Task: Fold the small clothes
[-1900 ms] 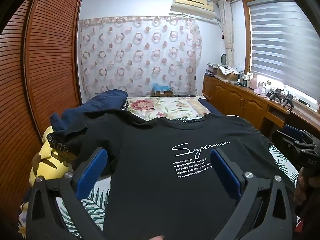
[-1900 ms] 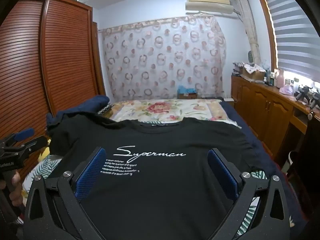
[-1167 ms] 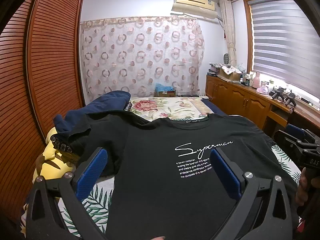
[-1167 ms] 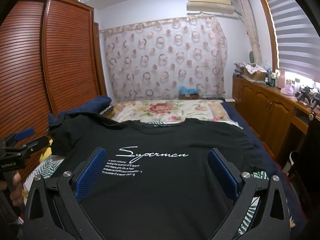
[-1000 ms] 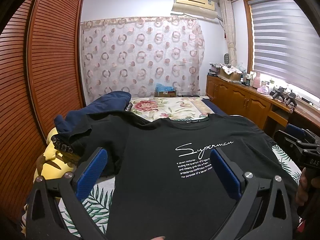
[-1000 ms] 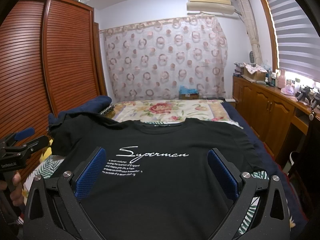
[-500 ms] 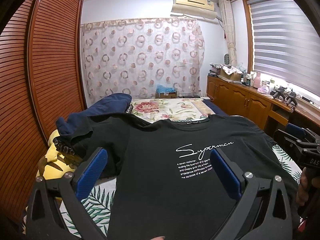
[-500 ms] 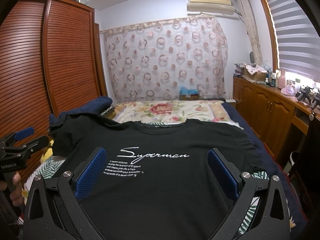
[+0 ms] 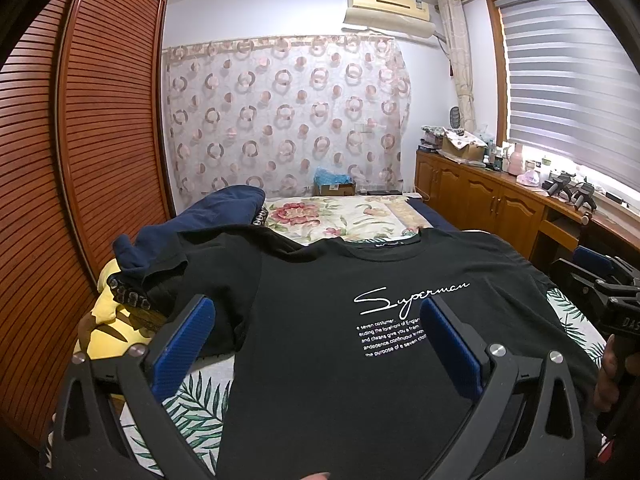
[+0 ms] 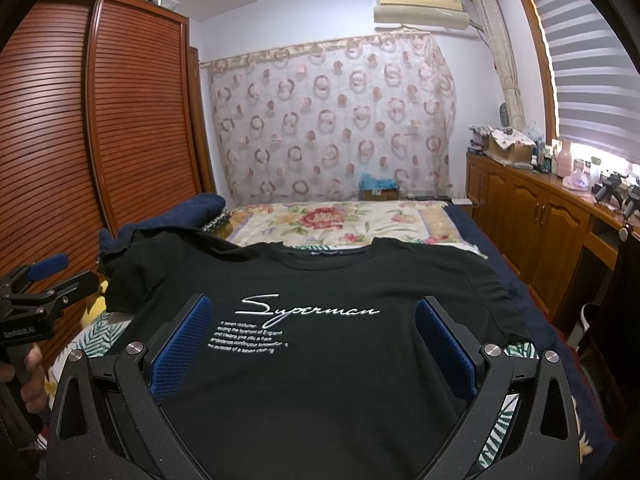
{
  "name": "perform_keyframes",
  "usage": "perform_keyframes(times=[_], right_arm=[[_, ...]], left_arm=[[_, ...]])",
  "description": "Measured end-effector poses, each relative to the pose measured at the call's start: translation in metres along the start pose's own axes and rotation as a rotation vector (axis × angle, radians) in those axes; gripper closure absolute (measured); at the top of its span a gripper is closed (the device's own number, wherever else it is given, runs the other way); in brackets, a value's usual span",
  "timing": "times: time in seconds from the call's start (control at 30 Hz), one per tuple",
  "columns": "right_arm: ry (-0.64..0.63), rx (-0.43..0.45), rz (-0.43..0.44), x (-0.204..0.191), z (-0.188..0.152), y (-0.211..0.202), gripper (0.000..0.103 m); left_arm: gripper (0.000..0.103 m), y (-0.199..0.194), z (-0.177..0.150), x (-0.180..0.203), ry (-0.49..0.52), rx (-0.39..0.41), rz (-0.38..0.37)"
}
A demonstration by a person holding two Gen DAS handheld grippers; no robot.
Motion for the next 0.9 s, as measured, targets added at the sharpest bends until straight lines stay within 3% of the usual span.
perform_keyframes(times=[0.9], right_arm=[[0.001,0.001,0.001,-0.0003,-0.0004,0.0000,0.000]], left_arm=[[0.000,-0.0005,-0.0001,0.0025,0.005,0.000,0.001]])
Point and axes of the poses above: each gripper's, at about its wrist camera, not at the fingertips, and y roughly the way its jaws point, x to its right, z to its top, the point moved 2 cm from there along y, roughly the way its jaws point, and after that the axes turned 2 degrees about y, right-handed, at the moved point
